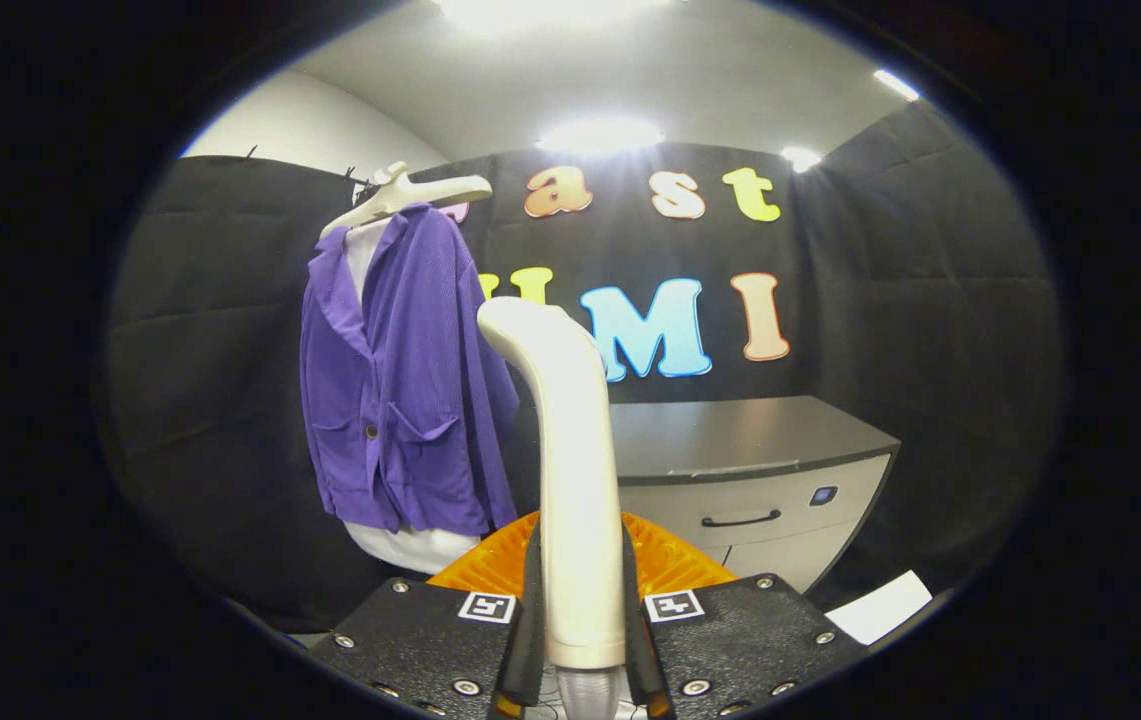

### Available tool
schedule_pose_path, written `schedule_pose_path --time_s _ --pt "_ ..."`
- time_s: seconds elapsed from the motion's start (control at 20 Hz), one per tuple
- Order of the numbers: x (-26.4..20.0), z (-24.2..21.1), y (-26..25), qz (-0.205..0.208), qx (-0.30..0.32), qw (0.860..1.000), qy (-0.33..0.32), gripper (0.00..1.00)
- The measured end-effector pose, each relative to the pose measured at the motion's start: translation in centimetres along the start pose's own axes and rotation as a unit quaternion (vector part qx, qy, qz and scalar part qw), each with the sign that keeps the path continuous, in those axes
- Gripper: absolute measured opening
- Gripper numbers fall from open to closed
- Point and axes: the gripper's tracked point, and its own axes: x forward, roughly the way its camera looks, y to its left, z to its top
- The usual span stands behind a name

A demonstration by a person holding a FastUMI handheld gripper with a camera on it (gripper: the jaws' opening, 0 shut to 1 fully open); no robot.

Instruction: Iron the clothes twice with a garment steamer, once on the left side and once on the right side.

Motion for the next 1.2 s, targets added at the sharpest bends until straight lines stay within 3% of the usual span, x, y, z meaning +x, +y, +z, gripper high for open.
schedule_pose_path --time_s 0.45,0.8,1.2 --pt "-1.1 5.0 -1.8 -0.065 0.023 0.993 -0.095 0.33" --pt "-1.1 1.4 -1.4 -0.060 0.009 0.996 -0.064 0.33" --pt "-1.2 1.1 -2.0 -0.071 0.000 0.995 -0.065 0.33"
